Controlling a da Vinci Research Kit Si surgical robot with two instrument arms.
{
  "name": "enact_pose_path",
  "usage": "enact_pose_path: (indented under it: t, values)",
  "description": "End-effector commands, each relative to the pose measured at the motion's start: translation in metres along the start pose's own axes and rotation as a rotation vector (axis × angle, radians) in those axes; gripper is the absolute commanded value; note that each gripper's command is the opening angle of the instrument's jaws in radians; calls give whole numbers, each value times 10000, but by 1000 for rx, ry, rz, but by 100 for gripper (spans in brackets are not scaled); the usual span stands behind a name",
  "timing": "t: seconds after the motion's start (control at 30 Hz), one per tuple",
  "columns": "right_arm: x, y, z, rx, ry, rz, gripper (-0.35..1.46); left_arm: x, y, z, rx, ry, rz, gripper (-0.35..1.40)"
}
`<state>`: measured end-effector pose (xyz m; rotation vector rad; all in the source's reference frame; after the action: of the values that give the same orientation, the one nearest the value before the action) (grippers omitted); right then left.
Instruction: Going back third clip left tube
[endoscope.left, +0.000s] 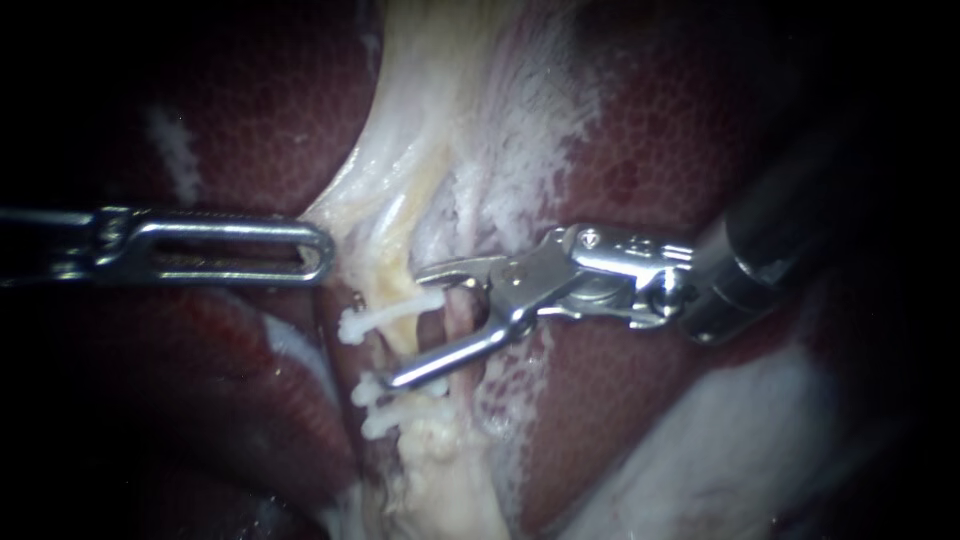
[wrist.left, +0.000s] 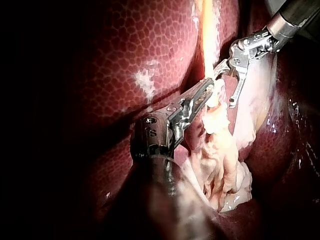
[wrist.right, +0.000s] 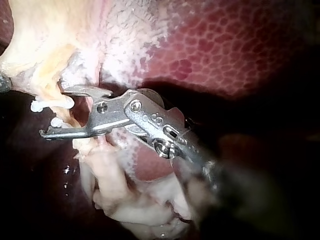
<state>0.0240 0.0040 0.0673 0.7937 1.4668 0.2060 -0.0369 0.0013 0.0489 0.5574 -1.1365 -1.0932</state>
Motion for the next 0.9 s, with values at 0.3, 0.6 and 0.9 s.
enact_pose_path:
  t: [0.3, 0.6, 0.9]
  values:
    - [4, -8, -32, -41, -1, -24, 60, 0, 0, -1, 1, 0, 0, -35]
    - [9, -26, -61, -48, -4, -44, 60, 0, 1, -1, 1, 0, 0, -35]
    - [25, -53, -99, -70, -24, -80, 60, 0, 2, -1, 2, 1, 1, -35]
